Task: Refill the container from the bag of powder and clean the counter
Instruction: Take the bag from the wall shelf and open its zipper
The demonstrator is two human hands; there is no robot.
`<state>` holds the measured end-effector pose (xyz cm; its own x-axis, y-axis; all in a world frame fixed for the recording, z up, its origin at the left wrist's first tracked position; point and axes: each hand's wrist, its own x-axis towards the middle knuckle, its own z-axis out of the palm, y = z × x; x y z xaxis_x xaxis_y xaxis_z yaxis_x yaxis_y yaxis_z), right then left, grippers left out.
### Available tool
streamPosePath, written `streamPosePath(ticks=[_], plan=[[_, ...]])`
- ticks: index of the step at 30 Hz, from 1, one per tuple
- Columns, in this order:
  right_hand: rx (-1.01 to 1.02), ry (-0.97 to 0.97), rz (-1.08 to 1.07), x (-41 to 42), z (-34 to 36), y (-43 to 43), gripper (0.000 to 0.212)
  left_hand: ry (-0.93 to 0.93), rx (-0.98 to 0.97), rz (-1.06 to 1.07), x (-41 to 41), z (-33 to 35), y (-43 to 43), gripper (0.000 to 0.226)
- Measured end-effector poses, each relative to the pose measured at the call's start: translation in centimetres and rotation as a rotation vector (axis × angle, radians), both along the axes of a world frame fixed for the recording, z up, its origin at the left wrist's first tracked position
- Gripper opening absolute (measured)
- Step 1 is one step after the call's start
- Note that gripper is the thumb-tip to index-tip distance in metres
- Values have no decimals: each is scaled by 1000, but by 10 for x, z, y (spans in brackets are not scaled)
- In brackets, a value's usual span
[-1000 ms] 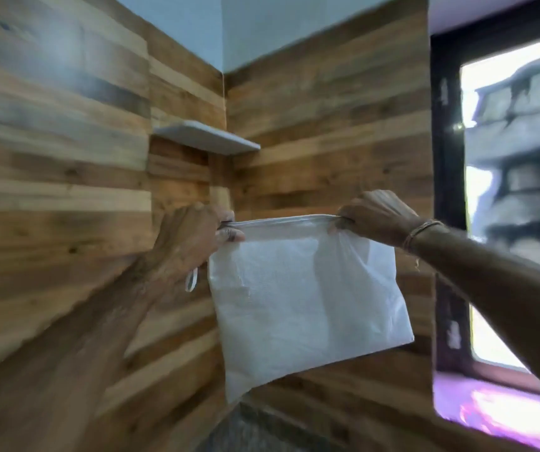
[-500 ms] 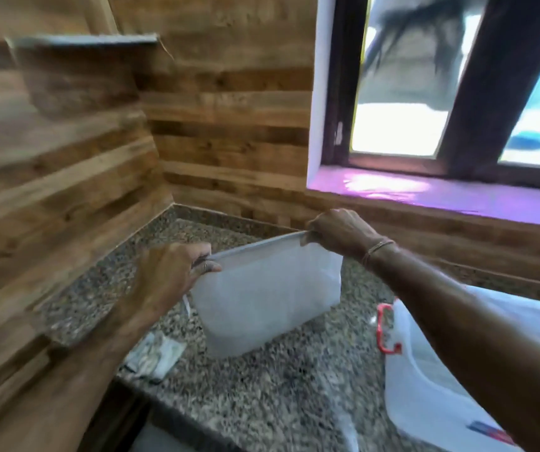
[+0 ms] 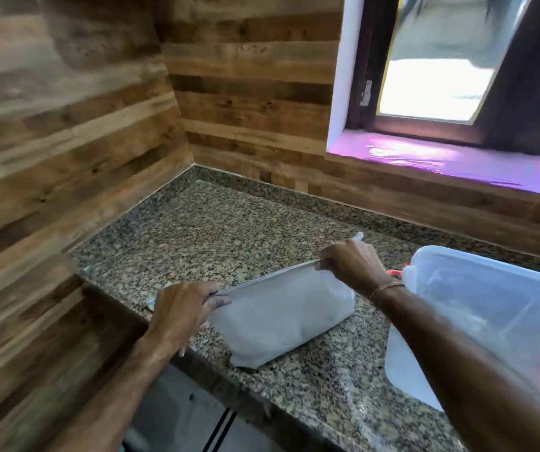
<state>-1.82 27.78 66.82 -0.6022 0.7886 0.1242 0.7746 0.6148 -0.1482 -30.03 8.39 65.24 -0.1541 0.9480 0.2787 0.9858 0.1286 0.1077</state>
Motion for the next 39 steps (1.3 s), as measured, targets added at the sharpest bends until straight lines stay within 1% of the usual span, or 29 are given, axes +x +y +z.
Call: streamPosePath(ticks=[2,3,6,8,10,13,18,21,23,24,26,27,28,30,32,34,35,37,39], plan=[[-2,27,6,-1,-5,-3,18,-143,-59,59,-6,3,-3,41],[1,44,7,-3,-7,-7,16,-236,-78,68,-10,4,-5,38],[-18,116,42,-17,-9,-25,8,-459,-109,52,-22,12,-9,21],[-59,161,93,-33,-10,-40,10,-561,-102,41,-26,22,-12,15],[-95,193,150,-52,-12,-55,15,-597,-78,39,-26,37,-14,13],[-166,278,263,-84,-17,-77,20,-585,-37,32,-30,52,-13,14],[-203,429,383,-131,-21,-105,26,-609,-30,-69,-28,66,-8,19],[-221,503,346,-150,-22,-115,29,-640,-30,-148,-26,66,-4,19],[-239,531,269,-157,-24,-118,33,-740,-3,-169,-31,60,-3,16],[-283,554,232,-158,-25,-118,34,-832,27,-166,-33,57,-4,13],[-460,644,170,-159,-27,-115,34,-1034,117,-109,-39,44,-8,20],[-567,702,136,-159,-27,-114,35,-1059,142,-61,-42,34,-12,22],[-668,764,103,-158,-26,-114,35,-1036,130,-24,-43,21,-16,21],[-806,875,48,-157,-25,-116,30,-985,1,-20,-41,-3,-24,14],[-878,935,5,-157,-23,-119,30,-1000,-87,-63,-35,-19,-27,24],[-909,952,-18,-156,-21,-120,28,-960,-45,-35,-32,-26,-23,36],[-910,954,-27,-157,-21,-121,26,-905,-3,-14,-32,-28,-20,37],[-869,939,-61,-158,-22,-121,28,-801,79,-14,-31,-31,-16,36],[-780,913,-109,-160,-22,-120,30,-743,127,-40,-32,-33,-14,29]])
